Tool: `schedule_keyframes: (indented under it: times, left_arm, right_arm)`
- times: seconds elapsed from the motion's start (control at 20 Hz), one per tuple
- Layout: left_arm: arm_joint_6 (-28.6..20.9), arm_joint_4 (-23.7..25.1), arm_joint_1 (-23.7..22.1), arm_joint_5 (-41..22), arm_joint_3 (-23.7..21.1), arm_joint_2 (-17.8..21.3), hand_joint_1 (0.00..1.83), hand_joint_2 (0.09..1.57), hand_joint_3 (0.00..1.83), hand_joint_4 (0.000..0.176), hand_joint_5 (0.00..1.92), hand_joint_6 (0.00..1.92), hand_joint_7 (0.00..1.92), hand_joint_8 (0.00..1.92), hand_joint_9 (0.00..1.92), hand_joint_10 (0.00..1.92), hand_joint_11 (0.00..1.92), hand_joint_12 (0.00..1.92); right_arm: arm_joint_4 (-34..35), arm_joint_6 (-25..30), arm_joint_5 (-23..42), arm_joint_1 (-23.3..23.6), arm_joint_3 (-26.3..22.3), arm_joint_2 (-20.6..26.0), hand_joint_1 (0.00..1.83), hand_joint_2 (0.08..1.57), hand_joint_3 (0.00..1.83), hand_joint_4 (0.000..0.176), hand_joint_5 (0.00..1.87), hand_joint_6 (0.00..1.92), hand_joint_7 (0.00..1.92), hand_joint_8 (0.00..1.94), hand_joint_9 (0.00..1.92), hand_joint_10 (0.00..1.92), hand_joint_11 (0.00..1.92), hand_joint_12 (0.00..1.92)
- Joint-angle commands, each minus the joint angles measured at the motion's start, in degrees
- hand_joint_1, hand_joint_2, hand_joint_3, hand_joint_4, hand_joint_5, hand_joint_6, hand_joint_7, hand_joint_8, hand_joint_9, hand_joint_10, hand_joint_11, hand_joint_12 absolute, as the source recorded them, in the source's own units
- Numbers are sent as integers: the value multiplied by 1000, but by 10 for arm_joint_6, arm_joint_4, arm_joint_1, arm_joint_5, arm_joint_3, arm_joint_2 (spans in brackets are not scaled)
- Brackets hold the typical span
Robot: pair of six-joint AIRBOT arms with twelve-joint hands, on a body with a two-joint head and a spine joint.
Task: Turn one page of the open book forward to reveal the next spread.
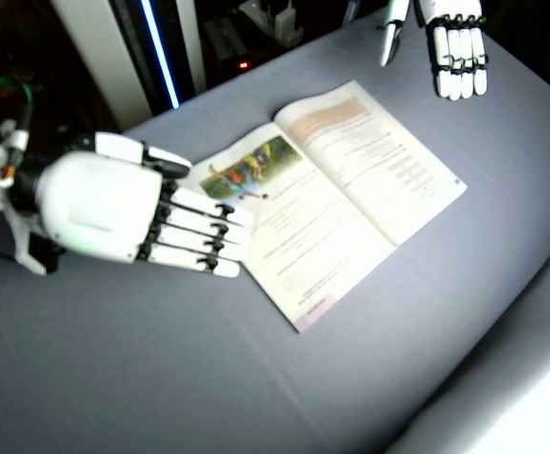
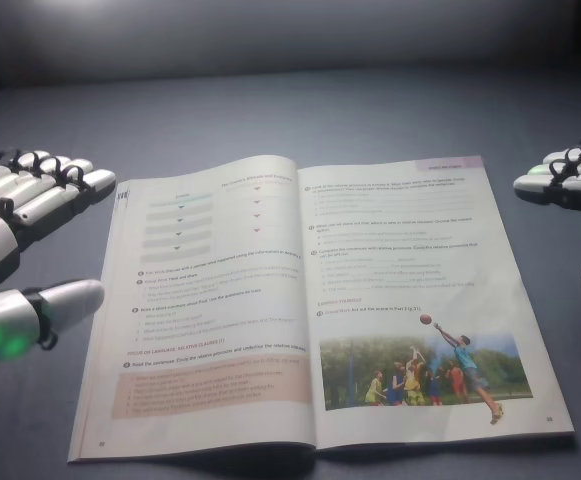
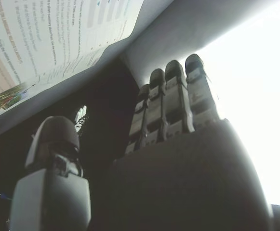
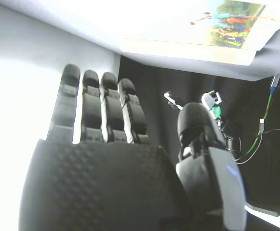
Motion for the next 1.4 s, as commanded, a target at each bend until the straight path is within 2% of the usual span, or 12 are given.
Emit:
schedule_keyframes:
  times: [0.0, 0.1, 0.25, 0.4, 0.55, 0.65, 1.0, 1.2, 1.35]
  left_arm:
    - [-3, -6, -5, -67, 3, 3, 0, 1396, 27, 0, 5, 1, 0, 0, 0, 0, 0, 0]
    - [-3, -6, -5, -68, 3, 2, 0, 1402, 25, 0, 19, 6, 0, 0, 0, 0, 0, 0]
    - [-4, -6, -5, -68, 3, 2, 0, 1407, 20, 0, 8, 0, 0, 0, 0, 0, 0, 0]
    - [-4, -6, -5, -68, 3, 1, 0, 1405, 14, 0, 0, 0, 0, 0, 0, 0, 0, 0]
    - [-4, -5, -5, -68, 4, 1, 0, 1391, 5, 0, 4, 1, 0, 0, 0, 0, 0, 0]
    - [-4, -5, -5, -68, 3, 1, 0, 1383, 0, 0, 21, 8, 0, 0, 0, 0, 0, 0]
    - [-12, 1, -6, -60, 8, -3, 0, 1375, 0, 0, 54, 15, 12, 3, 5, 1, 0, 0]
    - [-18, 7, -9, -59, 12, -6, 0, 1362, 0, 0, 54, 10, 9, 1, 0, 0, 0, 0]
    - [-18, 8, -11, -56, 15, -10, 0, 1356, 0, 0, 55, 7, 9, 1, 0, 0, 0, 0]
  right_arm:
    - [19, 3, 57, 6, 3, 2, 0, 1405, 13, 0, 70, 1, 46, 2, 25, 4, 0, 138]
    - [15, 3, 52, 8, 4, 2, 0, 1389, 0, 0, 74, 2, 57, 5, 32, 4, 1, 142]
    - [-32, 12, 17, 32, 4, -1, 0, 1407, 5, 0, 19, 0, 6, 0, 0, 0, 0, 59]
    - [-158, 79, -44, 79, 18, -18, 0, 1338, 0, 0, 0, 0, 0, 0, 0, 0, 1, 2]
    - [-232, 134, -72, 93, 31, -34, 0, 1291, 0, 0, 0, 0, 0, 0, 0, 0, 0, 0]
    - [-255, 149, -85, 92, 35, -40, 0, 1210, 0, 0, 0, 0, 0, 0, 0, 0, 16, 7]
    - [-293, 152, -119, 92, 43, -55, 0, 1231, 0, 0, 0, 0, 0, 0, 0, 0, 0, 0]
    - [-346, 214, -122, 92, 66, -80, 0, 1219, 0, 0, 0, 0, 0, 0, 0, 0, 0, 0]
    - [-365, 223, -126, 92, 72, -92, 0, 1235, 0, 0, 0, 0, 0, 0, 0, 0, 0, 0]
